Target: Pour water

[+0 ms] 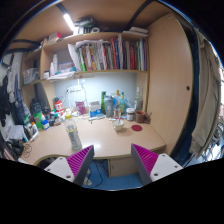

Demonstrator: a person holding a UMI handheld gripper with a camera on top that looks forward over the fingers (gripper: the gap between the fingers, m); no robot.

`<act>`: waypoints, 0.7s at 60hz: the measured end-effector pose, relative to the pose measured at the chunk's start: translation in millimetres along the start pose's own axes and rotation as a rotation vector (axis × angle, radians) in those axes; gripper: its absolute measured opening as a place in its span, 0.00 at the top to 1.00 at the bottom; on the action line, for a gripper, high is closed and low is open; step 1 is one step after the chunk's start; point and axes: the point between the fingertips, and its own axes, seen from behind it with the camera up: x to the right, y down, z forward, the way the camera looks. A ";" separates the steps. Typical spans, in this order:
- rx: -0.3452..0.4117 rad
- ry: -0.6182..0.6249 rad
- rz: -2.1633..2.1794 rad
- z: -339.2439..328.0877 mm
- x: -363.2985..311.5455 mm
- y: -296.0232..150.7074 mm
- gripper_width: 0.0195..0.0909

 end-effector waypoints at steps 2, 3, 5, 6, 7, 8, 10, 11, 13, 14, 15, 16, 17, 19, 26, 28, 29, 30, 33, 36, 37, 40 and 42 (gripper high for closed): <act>0.002 0.002 -0.003 -4.6 -7.5 2.2 0.12; 0.002 0.003 -0.005 -6.4 -10.4 3.4 0.12; 0.008 -0.002 -0.011 -10.0 -15.8 3.0 0.12; 0.013 -0.006 -0.013 -11.3 -18.5 2.0 0.12; 0.018 -0.011 -0.015 -12.4 -21.1 0.9 0.12; 0.022 -0.015 -0.015 -13.0 -22.9 0.4 0.12; 0.025 -0.023 -0.016 -13.8 -26.7 0.3 0.12; 0.025 -0.028 -0.016 -13.7 -29.1 0.7 0.12; 0.027 -0.035 -0.019 -12.2 -32.7 1.1 0.12; 0.029 -0.037 -0.021 -11.0 -34.4 1.2 0.12; 0.031 -0.039 -0.023 -9.3 -35.9 1.7 0.12; 0.031 -0.041 -0.025 -7.7 -37.5 2.6 0.12; 0.031 -0.044 -0.028 -5.8 -39.6 3.7 0.12; 0.029 -0.052 -0.035 -1.0 -44.8 6.7 0.11; 0.040 -0.108 -0.055 23.4 -75.0 15.1 0.11; 0.055 -0.127 -0.058 32.7 -85.9 15.4 0.11; 0.060 -0.134 -0.059 38.2 -91.0 16.3 0.11; 0.061 -0.140 -0.061 43.9 -96.1 18.0 0.11; 0.064 -0.162 -0.069 62.4 -113.6 22.3 0.11; 0.070 -0.182 -0.078 83.6 -131.3 26.2 0.11; 0.069 -0.188 -0.082 91.0 -137.0 28.1 0.11; 0.070 -0.205 -0.088 112.4 -155.8 31.9 0.11; 0.073 -0.215 -0.082 127.3 -169.5 33.9 0.11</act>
